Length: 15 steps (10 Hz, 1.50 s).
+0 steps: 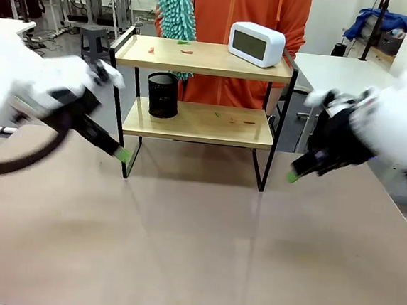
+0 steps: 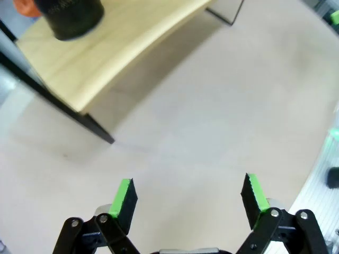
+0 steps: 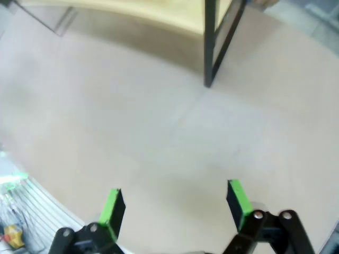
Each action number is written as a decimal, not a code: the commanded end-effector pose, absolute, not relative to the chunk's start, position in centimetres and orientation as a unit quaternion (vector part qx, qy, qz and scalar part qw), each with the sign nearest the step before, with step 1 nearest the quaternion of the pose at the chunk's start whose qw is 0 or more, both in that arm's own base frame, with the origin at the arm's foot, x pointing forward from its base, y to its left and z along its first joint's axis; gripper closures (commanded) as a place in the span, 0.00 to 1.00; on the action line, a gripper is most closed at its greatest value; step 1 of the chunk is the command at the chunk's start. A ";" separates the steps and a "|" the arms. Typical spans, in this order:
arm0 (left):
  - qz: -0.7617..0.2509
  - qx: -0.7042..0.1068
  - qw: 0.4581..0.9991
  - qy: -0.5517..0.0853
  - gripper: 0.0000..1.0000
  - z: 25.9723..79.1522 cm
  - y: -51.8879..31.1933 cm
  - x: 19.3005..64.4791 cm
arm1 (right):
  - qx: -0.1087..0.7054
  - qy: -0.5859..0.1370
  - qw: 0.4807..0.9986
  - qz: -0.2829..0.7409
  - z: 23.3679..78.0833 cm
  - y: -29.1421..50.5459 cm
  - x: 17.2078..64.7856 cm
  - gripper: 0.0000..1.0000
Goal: Clean the shelf.
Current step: Pick up the Duster from the human.
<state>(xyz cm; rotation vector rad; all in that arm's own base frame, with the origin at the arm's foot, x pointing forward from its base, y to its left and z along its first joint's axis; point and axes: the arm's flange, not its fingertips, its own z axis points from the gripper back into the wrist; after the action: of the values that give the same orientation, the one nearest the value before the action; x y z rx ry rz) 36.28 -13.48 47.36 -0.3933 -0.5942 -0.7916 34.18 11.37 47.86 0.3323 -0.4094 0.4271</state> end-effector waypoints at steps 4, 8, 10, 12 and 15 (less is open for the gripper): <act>-0.218 -0.392 0.806 -0.387 0.00 47.2 7.7 29.8 | 0.449 -0.264 0.854 0.002 50.3 -7.5 28.5 0.00; 0.014 -0.507 0.753 -0.420 0.00 40.2 13.6 31.3 | 0.481 -0.257 0.818 -0.185 40.8 -14.5 29.2 0.00; -0.067 -0.481 0.752 -0.445 0.00 46.0 18.5 30.9 | 0.494 -0.270 0.813 -0.147 47.3 -18.5 27.5 0.00; -0.067 -0.481 0.752 -0.445 0.00 46.0 18.5 30.9 | 0.494 -0.270 0.813 -0.147 47.3 -18.5 27.5 0.00; -0.067 -0.481 0.752 -0.445 0.00 46.0 18.5 30.9 | 0.494 -0.270 0.813 -0.147 47.3 -18.5 27.5 0.00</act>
<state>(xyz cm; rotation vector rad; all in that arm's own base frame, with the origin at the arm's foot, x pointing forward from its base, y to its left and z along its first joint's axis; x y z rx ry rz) 30.73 18.58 46.10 -1.0573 -0.9422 -0.1340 27.23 -18.47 47.66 1.0429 -0.5490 -0.3345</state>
